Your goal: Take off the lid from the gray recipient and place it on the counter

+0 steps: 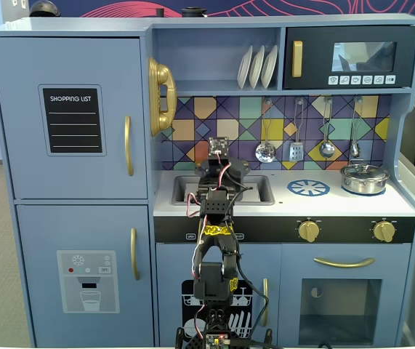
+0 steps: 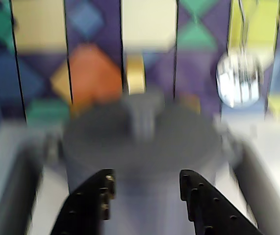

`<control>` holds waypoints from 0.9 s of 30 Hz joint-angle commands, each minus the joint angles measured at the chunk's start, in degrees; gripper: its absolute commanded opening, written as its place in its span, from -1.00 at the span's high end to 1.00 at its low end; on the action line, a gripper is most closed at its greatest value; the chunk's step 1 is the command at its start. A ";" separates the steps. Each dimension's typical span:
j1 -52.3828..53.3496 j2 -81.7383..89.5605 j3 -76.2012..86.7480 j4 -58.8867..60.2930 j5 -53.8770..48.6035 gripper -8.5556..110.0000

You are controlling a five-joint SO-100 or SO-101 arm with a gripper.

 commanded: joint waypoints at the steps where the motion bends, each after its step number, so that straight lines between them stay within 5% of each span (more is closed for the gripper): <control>1: 0.09 -3.52 -5.71 -5.27 0.79 0.57; 6: 1.32 -6.59 -6.68 -7.29 1.67 0.44; 27: 0.97 -23.20 -10.37 -18.54 0.09 0.48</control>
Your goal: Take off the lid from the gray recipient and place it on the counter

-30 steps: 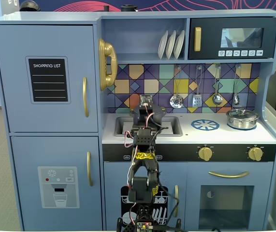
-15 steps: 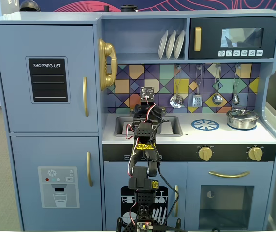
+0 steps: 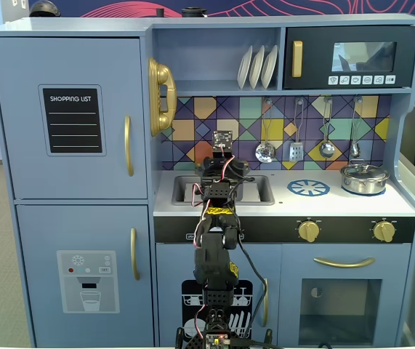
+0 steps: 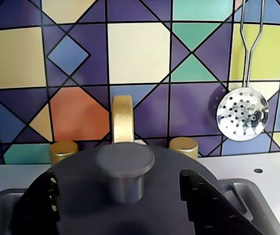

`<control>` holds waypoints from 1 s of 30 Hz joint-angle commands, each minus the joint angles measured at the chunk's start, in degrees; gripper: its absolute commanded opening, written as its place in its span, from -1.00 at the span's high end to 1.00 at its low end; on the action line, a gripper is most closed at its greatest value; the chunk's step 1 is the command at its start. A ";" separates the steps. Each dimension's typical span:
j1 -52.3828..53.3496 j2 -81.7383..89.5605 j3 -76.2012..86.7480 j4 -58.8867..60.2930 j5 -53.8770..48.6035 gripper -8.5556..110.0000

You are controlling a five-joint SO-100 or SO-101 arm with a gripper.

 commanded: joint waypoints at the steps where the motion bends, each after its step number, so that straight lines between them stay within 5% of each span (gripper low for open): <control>1: -0.09 -2.64 -4.31 -2.64 -0.70 0.48; 17: -1.14 -13.89 -11.95 -4.92 -0.44 0.53; 24: -1.85 -14.59 -12.39 -5.27 -0.35 0.86; 30: -2.20 -13.80 -12.39 -7.21 -0.26 0.86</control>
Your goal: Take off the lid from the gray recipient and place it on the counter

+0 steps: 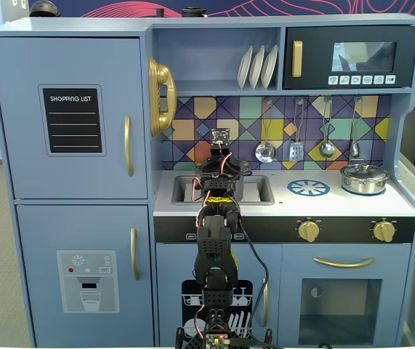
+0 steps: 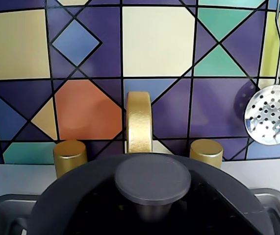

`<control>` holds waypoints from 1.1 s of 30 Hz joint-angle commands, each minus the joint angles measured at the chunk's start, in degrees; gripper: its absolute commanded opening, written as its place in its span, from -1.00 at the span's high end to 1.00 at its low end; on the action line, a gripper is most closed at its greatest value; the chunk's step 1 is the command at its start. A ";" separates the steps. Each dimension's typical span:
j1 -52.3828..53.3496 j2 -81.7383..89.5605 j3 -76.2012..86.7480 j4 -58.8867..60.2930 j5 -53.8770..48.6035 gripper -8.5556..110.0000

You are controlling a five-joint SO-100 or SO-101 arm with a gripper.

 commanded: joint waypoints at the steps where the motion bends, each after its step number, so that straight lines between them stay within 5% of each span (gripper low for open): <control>1: -0.70 1.23 -3.69 -3.08 0.09 0.86; 17: 0.79 6.77 -8.35 0.53 -1.58 0.86; 33: 24.26 5.80 -10.11 4.83 3.34 0.86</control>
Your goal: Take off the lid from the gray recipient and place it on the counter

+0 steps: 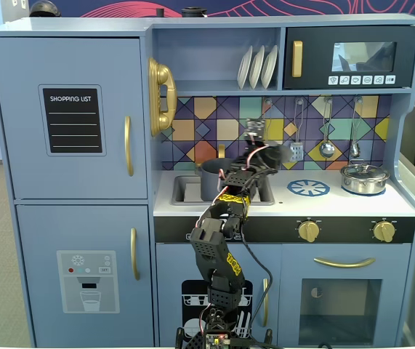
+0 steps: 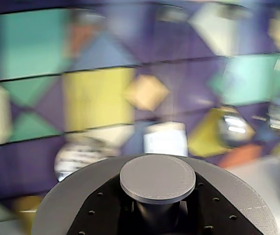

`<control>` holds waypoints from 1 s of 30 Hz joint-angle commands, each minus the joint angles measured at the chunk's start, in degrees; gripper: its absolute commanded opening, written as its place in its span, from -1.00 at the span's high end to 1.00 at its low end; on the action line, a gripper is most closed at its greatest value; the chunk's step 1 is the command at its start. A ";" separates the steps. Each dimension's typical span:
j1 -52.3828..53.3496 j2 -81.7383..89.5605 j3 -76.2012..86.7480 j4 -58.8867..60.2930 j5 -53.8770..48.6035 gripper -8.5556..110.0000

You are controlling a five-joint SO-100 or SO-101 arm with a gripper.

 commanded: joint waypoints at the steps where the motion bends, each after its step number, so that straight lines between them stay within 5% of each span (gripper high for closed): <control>1: 3.78 1.93 -3.60 0.35 0.97 0.86; 30: 9.49 -16.00 10.11 -22.06 0.79 0.86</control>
